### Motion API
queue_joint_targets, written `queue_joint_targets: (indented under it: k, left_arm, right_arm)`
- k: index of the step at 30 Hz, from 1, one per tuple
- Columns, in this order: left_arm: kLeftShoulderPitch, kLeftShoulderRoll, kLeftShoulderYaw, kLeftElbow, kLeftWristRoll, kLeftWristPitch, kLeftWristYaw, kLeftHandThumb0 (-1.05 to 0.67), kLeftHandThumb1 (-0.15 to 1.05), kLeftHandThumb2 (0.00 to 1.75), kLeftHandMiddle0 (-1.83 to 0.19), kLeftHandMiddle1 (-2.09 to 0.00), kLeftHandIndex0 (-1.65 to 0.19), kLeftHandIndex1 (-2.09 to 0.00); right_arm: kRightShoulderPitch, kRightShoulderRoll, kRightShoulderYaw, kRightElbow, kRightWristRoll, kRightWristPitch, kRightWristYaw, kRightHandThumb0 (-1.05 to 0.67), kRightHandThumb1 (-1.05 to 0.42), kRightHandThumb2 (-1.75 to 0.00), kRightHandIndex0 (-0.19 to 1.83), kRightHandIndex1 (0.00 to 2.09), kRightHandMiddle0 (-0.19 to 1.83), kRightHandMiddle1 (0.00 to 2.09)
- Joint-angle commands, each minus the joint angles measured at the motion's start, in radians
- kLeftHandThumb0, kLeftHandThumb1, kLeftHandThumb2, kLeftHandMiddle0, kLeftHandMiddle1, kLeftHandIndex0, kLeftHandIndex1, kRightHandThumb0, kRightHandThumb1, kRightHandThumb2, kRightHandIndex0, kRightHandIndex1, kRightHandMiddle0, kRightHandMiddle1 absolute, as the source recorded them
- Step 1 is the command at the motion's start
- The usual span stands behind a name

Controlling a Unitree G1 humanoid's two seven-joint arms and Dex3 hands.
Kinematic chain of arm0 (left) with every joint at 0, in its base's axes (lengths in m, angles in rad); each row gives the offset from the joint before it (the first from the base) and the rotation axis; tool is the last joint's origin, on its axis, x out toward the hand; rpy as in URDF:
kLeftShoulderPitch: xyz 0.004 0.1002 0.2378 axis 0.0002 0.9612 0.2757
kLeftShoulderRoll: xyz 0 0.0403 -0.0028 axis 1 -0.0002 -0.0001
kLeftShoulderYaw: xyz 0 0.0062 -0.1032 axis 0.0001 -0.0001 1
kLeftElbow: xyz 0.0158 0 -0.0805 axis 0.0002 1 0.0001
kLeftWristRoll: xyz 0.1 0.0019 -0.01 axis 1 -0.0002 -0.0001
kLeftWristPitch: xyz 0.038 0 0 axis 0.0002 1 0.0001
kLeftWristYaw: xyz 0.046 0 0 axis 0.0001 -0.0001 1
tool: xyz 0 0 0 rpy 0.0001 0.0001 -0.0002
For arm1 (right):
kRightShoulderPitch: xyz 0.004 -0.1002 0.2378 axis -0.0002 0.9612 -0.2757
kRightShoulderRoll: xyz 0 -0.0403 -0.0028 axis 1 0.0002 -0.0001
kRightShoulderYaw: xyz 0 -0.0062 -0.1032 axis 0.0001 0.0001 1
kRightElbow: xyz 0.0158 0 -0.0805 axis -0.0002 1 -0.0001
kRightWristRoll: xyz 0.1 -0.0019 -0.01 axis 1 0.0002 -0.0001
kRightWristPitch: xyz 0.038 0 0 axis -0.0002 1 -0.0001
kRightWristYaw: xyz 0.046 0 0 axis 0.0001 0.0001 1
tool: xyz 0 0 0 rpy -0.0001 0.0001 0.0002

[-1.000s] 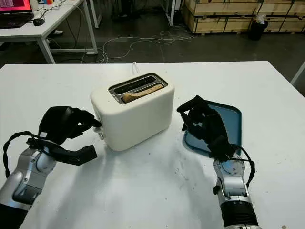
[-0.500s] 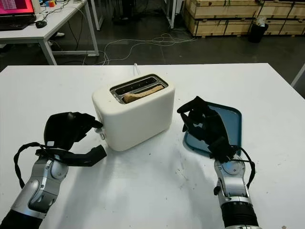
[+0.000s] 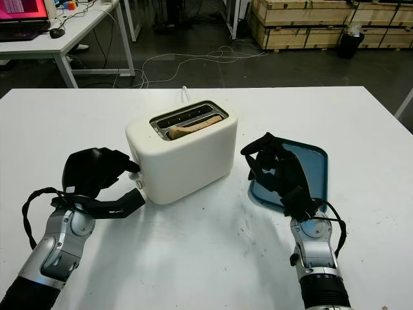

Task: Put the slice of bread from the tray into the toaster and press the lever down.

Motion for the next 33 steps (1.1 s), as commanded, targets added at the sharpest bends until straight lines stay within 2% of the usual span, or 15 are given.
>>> queue_joint_targets:
  k: [1,4,7,13,17,21,24,25,26,27,28,30,33]
  left_arm:
    - [0.050,-0.018,-0.149,0.017,-0.027,0.020,-0.246,0.03,0.92,0.12,-0.92,-1.36,-1.37,-0.08]
    - [0.053,0.014,-0.088,-0.092,-0.061,0.001,-0.236,0.02,0.92,0.15,-0.98,-1.38,-1.30,-0.04]
    - [0.063,0.022,-0.034,-0.188,-0.070,0.030,-0.234,-0.02,0.92,0.19,-0.98,-1.45,-1.26,-0.02]
    - [0.081,0.011,0.092,-0.288,-0.146,0.028,-0.210,-0.05,0.92,0.29,-0.98,-1.70,-1.28,-0.03]
    - [0.079,0.019,0.171,-0.320,-0.196,0.011,-0.217,-0.05,0.92,0.37,-0.99,-1.74,-1.30,-0.04]
    - [0.065,0.074,0.235,-0.333,-0.229,-0.009,-0.260,-0.01,0.89,0.29,-0.98,-1.75,-1.39,-0.09]
    - [0.057,0.115,0.271,-0.335,-0.242,-0.022,-0.294,-0.05,0.89,0.24,-0.97,-1.75,-1.45,-0.14]
    - [0.057,0.124,0.279,-0.335,-0.246,-0.025,-0.302,-0.06,0.90,0.21,-0.97,-1.75,-1.46,-0.23]
    - [0.057,0.138,0.288,-0.337,-0.245,-0.028,-0.311,-0.07,0.91,0.18,-0.97,-1.75,-1.38,-0.46]
    - [0.057,0.155,0.296,-0.337,-0.242,-0.032,-0.323,-0.09,0.92,0.17,-0.96,-1.75,-1.19,-0.93]
    - [0.057,0.168,0.302,-0.336,-0.240,-0.035,-0.333,-0.10,0.92,0.15,-0.96,-1.75,-1.07,-1.19]
    - [0.058,0.196,0.316,-0.337,-0.240,-0.033,-0.361,-0.11,0.90,0.11,-0.95,-1.75,-0.95,-1.42]
    - [0.056,0.229,0.333,-0.330,-0.248,-0.043,-0.388,-0.12,0.89,0.07,-0.93,-1.75,-0.92,-1.46]
  right_arm:
    - [-0.008,0.000,-0.004,0.008,-0.009,-0.042,-0.019,-0.35,-0.92,-0.33,0.76,1.75,0.49,1.75]
    - [-0.012,0.000,-0.007,0.014,-0.004,-0.050,-0.020,-0.34,-0.92,-0.32,0.75,1.75,0.48,1.75]
    - [-0.016,-0.001,-0.009,0.021,-0.004,-0.057,-0.028,-0.34,-0.92,-0.32,0.72,1.75,0.47,1.75]
    - [-0.026,-0.007,-0.014,0.028,0.007,-0.049,-0.026,-0.33,-0.92,-0.34,0.67,1.75,0.44,1.75]
    - [-0.040,-0.028,-0.024,0.024,0.009,-0.035,-0.012,-0.34,-0.92,-0.34,0.68,1.75,0.42,1.75]
    - [-0.075,-0.088,-0.040,0.012,0.010,0.009,0.018,-0.34,-0.92,-0.34,0.65,1.75,0.40,1.74]
    - [-0.106,-0.141,-0.048,0.018,-0.005,0.027,0.032,-0.34,-0.92,-0.34,0.66,1.75,0.43,1.68]
    - [-0.115,-0.158,-0.049,0.022,-0.014,0.029,0.034,-0.36,-0.92,-0.34,0.65,1.75,0.45,1.61]
    - [-0.130,-0.182,-0.049,0.034,-0.025,0.018,0.039,-0.37,-0.92,-0.35,0.64,1.75,0.46,1.57]
    - [-0.147,-0.207,-0.050,0.056,-0.037,-0.005,0.044,-0.36,-0.92,-0.37,0.63,1.75,0.47,1.53]
    - [-0.163,-0.231,-0.049,0.076,-0.051,-0.028,0.046,-0.35,-0.92,-0.37,0.63,1.75,0.49,1.51]
    - [-0.194,-0.279,-0.045,0.110,-0.080,-0.047,0.050,-0.37,-0.92,-0.37,0.62,1.75,0.49,1.51]
    - [-0.235,-0.330,-0.035,0.150,-0.099,-0.070,0.072,-0.39,-0.92,-0.37,0.63,1.75,0.56,1.40]
